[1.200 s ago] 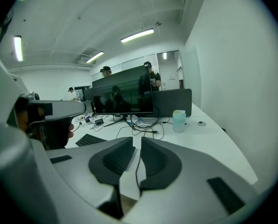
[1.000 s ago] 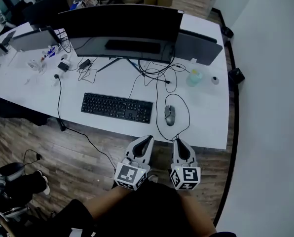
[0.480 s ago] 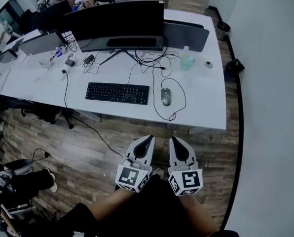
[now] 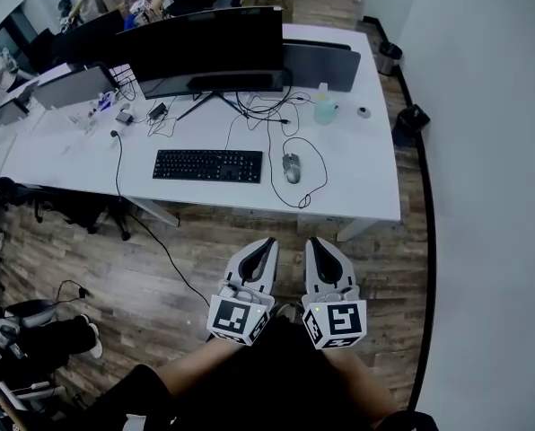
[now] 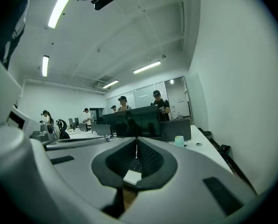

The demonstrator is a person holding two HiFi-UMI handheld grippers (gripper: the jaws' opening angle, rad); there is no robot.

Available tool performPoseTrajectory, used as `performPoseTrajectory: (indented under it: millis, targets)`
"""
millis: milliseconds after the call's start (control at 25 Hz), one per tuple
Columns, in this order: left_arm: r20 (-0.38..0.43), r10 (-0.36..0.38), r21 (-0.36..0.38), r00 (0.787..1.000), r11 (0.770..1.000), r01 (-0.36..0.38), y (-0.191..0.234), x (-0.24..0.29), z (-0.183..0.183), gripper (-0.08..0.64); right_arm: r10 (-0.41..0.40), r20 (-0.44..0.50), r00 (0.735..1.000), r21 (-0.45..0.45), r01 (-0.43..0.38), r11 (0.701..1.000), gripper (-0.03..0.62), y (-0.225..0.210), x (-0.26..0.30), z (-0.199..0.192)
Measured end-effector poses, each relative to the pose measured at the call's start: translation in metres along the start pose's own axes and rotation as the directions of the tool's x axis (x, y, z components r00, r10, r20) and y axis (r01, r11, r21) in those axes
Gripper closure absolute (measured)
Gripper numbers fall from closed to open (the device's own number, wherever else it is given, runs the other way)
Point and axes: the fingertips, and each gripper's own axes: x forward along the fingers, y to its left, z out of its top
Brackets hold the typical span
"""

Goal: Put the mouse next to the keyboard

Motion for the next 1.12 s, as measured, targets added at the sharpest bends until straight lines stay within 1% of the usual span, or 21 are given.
performPoseTrajectory:
  millis: [160,280,600,840,1120]
  targets:
    - [0.043,0.005,-0.003,0.999,1.000,-0.005,0.000,-0.004,0.016,0.557,-0.028,-0.005,1.000,-0.055,0.027,0.998,0.574,0.008,-0.005,0.009]
    - [0.059,0.011,-0.007,0.998,1.000,-0.011,0.002,-0.008,0.017,0.557,-0.028,-0.011,1.000,-0.086,0.027,0.996,0.574,0.014,-0.005,0.008]
    - [0.039,0.026,0.003,0.999,1.000,-0.026,-0.004,-0.018,0.007,0.557,-0.028,-0.021,0.999,-0.096,0.026,0.995,0.574,0.020,-0.011,0.002]
    - [0.042,0.021,0.005,0.999,1.000,-0.022,-0.011,-0.019,0.006,0.557,-0.017,-0.036,0.999,-0.103,0.013,0.995,0.574,0.021,-0.016,-0.003]
    - [0.004,-0.015,0.016,1.000,1.000,0.015,-0.025,-0.017,-0.002,0.557,-0.013,-0.039,0.999,-0.104,0.009,0.994,0.574,0.014,-0.022,-0.005]
